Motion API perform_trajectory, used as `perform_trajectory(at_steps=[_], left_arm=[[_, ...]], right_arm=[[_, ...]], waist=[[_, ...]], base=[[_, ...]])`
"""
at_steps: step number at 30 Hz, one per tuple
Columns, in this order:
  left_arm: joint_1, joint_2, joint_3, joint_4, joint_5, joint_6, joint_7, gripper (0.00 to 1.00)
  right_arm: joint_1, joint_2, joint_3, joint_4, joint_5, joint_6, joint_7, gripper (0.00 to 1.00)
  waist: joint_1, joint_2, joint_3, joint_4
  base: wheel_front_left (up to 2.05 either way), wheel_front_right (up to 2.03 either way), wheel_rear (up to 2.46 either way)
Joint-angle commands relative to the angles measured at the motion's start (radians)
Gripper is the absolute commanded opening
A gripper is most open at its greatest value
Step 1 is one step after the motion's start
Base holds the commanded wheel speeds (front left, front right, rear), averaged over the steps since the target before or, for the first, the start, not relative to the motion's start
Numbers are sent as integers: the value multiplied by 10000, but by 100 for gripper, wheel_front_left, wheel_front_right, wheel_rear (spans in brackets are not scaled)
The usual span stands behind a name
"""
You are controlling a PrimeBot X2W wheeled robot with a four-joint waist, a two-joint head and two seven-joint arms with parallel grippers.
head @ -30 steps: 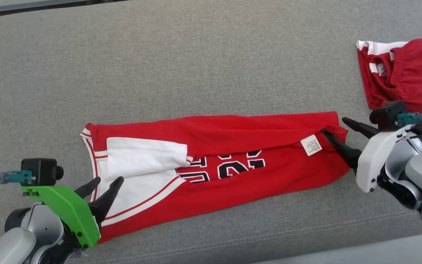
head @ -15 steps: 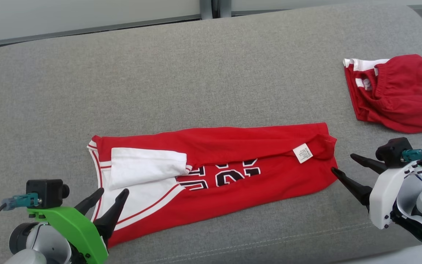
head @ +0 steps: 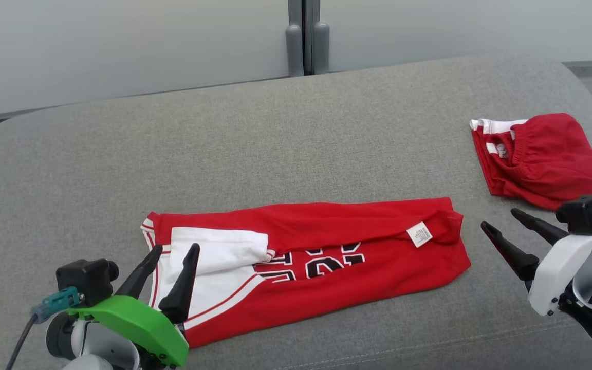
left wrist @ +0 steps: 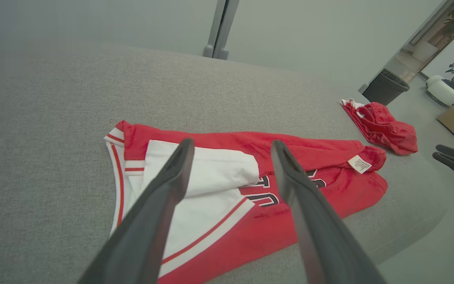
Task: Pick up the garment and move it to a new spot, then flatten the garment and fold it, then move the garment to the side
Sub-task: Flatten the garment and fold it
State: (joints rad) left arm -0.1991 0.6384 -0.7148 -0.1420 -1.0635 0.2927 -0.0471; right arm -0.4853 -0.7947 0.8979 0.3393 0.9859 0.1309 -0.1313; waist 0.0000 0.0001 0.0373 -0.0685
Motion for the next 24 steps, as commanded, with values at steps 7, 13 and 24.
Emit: perform_trajectory(at_steps=[7, 13, 24], left_arm=[[330, -506, 249, 356, 493, 682, -1089, 100], [539, -752, 507, 605, 506, 972, -1585, 100], [561, -886, 622, 568, 614, 1009, -1796, 100]], right_arm=[[620, 455, -1063, 320, -177, -3, -335, 100], [837, 924, -1707, 549, -584, -3, -274, 100], [559, 1707, -2676, 1596, -1799, -3, -176, 0]], waist=[[0, -1, -620, 284], [0, -1, -749, 426], [0, -1, -439, 929]], base=[[0, 0, 0], [0, 0, 0], [0, 0, 0]])
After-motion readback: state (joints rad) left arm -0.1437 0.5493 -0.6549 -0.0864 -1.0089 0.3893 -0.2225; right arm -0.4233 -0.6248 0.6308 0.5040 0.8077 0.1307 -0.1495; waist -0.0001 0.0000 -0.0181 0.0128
